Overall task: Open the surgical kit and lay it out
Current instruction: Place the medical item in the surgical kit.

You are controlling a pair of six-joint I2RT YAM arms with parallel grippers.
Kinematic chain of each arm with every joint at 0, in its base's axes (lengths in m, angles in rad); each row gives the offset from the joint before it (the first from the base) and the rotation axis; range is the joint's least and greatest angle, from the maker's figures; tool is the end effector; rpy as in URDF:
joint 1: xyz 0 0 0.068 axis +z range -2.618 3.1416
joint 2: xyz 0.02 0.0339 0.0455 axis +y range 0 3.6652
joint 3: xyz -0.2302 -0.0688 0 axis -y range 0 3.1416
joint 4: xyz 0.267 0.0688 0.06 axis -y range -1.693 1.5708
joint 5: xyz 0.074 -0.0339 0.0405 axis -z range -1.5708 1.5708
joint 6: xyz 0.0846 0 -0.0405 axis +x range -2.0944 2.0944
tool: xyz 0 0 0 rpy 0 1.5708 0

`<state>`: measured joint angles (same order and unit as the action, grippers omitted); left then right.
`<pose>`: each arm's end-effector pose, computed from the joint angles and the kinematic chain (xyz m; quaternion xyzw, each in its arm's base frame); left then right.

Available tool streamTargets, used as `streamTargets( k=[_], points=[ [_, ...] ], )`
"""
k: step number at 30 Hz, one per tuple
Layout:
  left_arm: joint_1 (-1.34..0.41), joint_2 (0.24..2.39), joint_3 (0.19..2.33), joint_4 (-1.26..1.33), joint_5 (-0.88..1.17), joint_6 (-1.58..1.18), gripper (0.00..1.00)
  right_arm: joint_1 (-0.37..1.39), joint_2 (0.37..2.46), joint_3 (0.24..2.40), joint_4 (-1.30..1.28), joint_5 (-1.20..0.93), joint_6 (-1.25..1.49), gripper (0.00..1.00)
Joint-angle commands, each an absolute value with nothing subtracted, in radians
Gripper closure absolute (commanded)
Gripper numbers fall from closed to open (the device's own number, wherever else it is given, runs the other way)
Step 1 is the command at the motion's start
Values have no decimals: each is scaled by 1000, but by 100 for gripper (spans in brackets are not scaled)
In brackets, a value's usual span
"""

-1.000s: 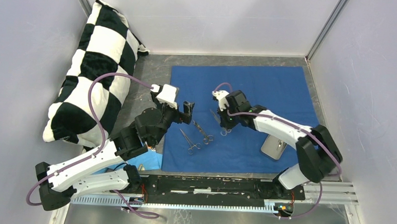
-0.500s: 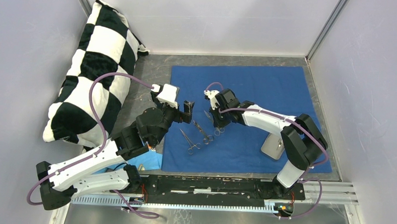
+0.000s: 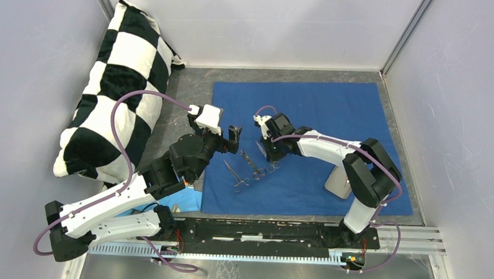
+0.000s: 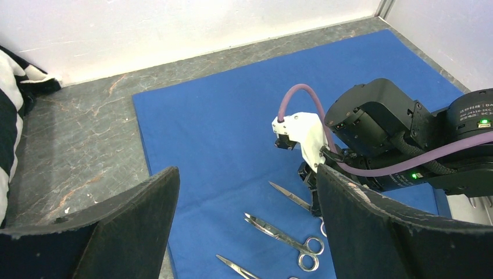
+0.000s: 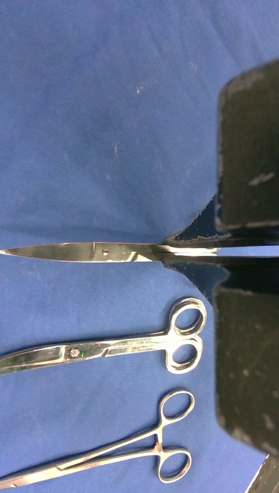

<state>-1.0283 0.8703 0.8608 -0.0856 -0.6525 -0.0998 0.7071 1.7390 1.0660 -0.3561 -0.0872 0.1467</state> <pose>0.1884 -0.2131 0.3335 0.1210 0.7232 -0.1403 0.6653 0.2889 0.2566 0.0853 -0.2774 0.9219 0.1489 0.2259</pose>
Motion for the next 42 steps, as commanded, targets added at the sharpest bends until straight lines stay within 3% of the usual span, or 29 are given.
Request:
streamTargets(
  k=[1, 24, 34, 42],
  points=[
    [-1030, 864, 870, -42, -660, -87, 7, 715, 1745, 1117, -347, -56, 162, 100],
    [-1031, 861, 870, -44, -663, -84, 7, 721, 1810, 1152, -363, -19, 176, 100],
    [-1031, 862, 868, -41, -663, -83, 7, 733, 1792, 1230, -428, -7, 191, 76],
    [-1031, 862, 867, -41, -672, -79, 7, 729, 1526, 1194, -558, 190, 202, 50]
  ],
)
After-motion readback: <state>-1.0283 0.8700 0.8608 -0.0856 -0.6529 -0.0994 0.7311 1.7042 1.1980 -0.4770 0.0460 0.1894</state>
